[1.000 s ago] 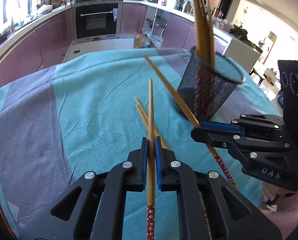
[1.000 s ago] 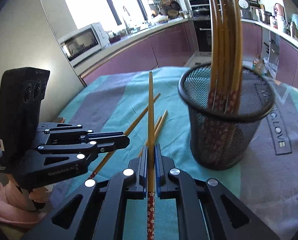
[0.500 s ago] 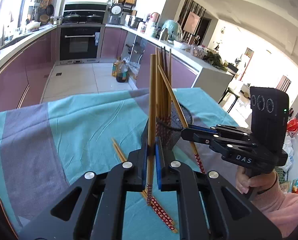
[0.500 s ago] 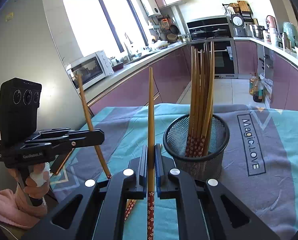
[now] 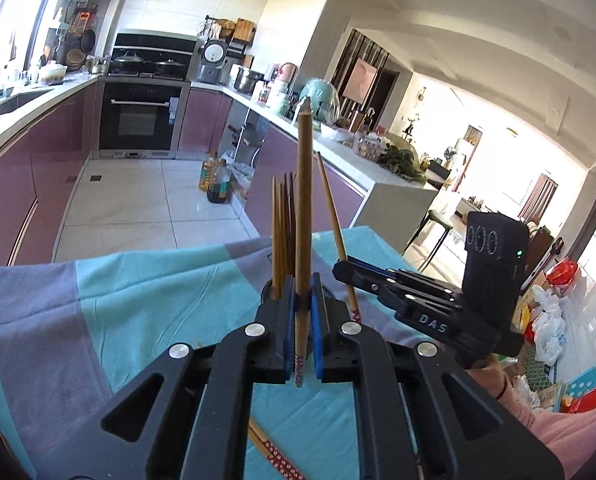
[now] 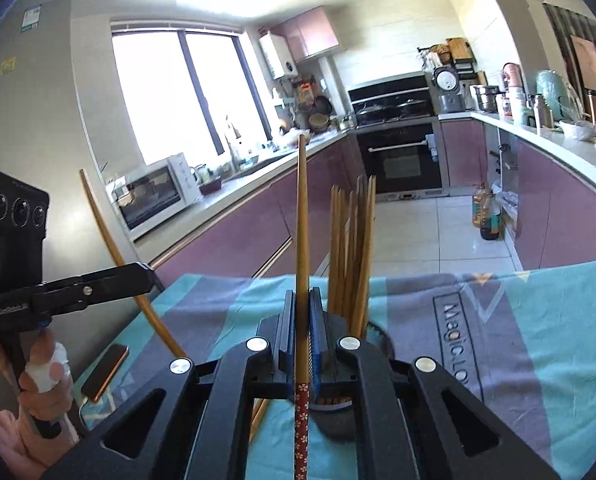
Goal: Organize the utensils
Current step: 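Lift the chopstick upright with the right gripper and release it into the mesh cup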
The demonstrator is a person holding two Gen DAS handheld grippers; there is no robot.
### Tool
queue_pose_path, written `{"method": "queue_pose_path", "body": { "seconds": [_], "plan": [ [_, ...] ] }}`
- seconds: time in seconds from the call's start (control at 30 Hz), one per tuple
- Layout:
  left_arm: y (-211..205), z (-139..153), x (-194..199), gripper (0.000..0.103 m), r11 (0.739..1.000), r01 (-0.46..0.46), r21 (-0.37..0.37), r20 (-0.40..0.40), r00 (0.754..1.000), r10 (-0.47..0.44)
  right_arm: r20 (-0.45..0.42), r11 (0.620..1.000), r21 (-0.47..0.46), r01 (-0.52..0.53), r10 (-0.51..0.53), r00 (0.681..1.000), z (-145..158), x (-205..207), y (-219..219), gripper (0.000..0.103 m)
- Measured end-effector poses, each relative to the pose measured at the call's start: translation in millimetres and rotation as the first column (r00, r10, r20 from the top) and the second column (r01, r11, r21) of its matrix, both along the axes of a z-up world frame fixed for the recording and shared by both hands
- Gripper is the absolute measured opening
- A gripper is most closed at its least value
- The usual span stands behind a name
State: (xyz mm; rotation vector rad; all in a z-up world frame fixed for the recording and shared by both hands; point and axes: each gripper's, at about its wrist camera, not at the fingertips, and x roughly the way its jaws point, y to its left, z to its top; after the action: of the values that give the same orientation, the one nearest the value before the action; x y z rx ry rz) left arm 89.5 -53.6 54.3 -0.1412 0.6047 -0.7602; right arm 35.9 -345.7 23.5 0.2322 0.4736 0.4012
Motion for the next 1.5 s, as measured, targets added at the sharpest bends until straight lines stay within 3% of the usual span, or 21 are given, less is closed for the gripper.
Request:
{"method": "queue_pose_path", "body": {
  "seconds": [0.3, 0.57, 0.8, 0.97, 1.17, 1.33, 1.5],
  "plan": [
    [-19.3, 33.0, 14.5, 0.008, 1.0, -0.018, -0.02, 0.066, 0.998, 0.019, 0.067, 0.997, 0.032, 0.068, -0.07, 0.995, 7.1, 30.0, -8.5, 0.006],
    [-55.2, 26.8, 25.6, 0.008, 0.996, -0.037, 0.079, 0.093, 0.995, 0.03, 0.115, 0.995, 0.007, 0.098, -0.098, 0.989, 3.4, 43.5, -0.8, 0.006],
    [-76.7, 2.4, 29.0, 0.008, 0.981, -0.015, 0.194, 0.062, 0.998, 0.003, 0.063, 0.995, -0.022, 0.101, -0.099, 0.993, -13.2, 43.6, 0.7, 0.006],
    [-86.5, -15.3, 33.6, 0.008, 0.964, 0.016, 0.265, 0.013, 1.0, -0.02, -0.021, 0.996, -0.039, 0.077, -0.078, 0.997, -24.2, 40.4, -4.1, 0.006],
    [-92.9, -30.7, 51.3, 0.008, 0.96, 0.057, 0.273, -0.064, 0.997, -0.041, -0.127, 0.997, -0.061, 0.044, -0.051, 0.991, -31.4, 42.0, -5.8, 0.007],
    [-92.4, -36.3, 67.3, 0.008, 0.963, 0.039, 0.265, -0.088, 0.996, -0.017, -0.15, 0.996, -0.067, 0.054, -0.064, 0.987, -35.7, 44.0, -7.2, 0.01],
    [-88.2, -40.4, 75.8, 0.015, 0.97, 0.023, 0.243, -0.098, 0.995, 0.002, -0.149, 0.996, -0.066, 0.055, -0.064, 0.987, -37.7, 40.2, -6.1, 0.017]
  ]
}}
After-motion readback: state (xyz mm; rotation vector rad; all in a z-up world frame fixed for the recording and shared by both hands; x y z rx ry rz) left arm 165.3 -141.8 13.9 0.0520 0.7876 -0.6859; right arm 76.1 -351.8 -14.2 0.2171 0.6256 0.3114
